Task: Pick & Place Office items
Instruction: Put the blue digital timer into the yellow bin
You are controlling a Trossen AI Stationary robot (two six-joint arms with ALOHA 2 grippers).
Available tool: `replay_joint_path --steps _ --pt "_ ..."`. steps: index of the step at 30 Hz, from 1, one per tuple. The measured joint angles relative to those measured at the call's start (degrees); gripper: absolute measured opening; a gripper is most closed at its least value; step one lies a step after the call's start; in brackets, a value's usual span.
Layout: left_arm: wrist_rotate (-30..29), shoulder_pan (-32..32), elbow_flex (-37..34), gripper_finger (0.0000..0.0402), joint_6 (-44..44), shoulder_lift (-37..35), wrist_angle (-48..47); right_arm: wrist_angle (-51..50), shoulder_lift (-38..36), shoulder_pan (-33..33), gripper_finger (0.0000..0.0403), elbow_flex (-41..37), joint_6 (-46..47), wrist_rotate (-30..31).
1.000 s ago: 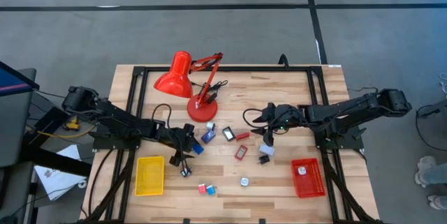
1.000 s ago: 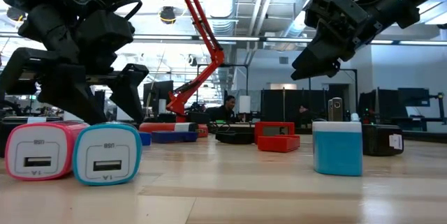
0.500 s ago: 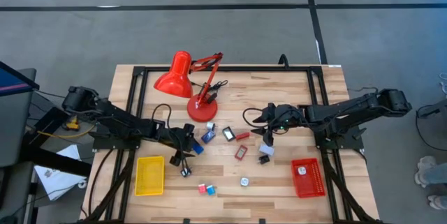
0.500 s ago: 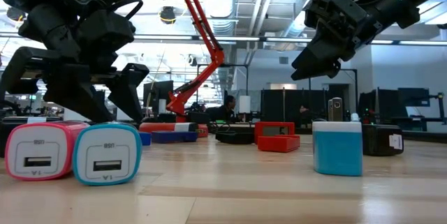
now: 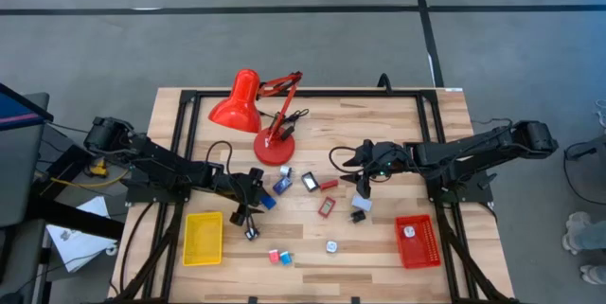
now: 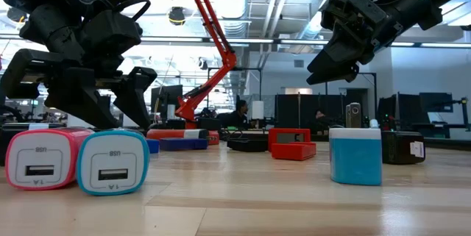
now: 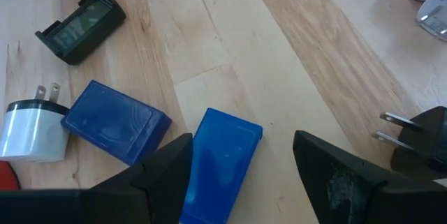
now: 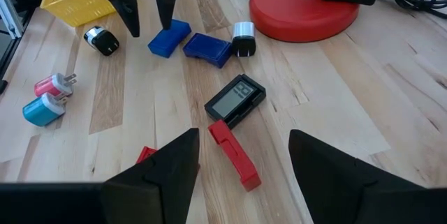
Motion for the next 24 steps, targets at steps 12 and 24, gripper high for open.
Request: replay_joint_path --steps 12,24 --pt "-0.96 0.02 0.12 0.0241 1.74 6.58 6.16 0.02 0.01 0.00 0.0214 0.00 0.02 -0.01" --pt "-0.85 -0.13 -0.11 0.0241 2.96 1.54 5.51 0.00 0.02 0.00 0.0214 0.00 0.02 0.00"
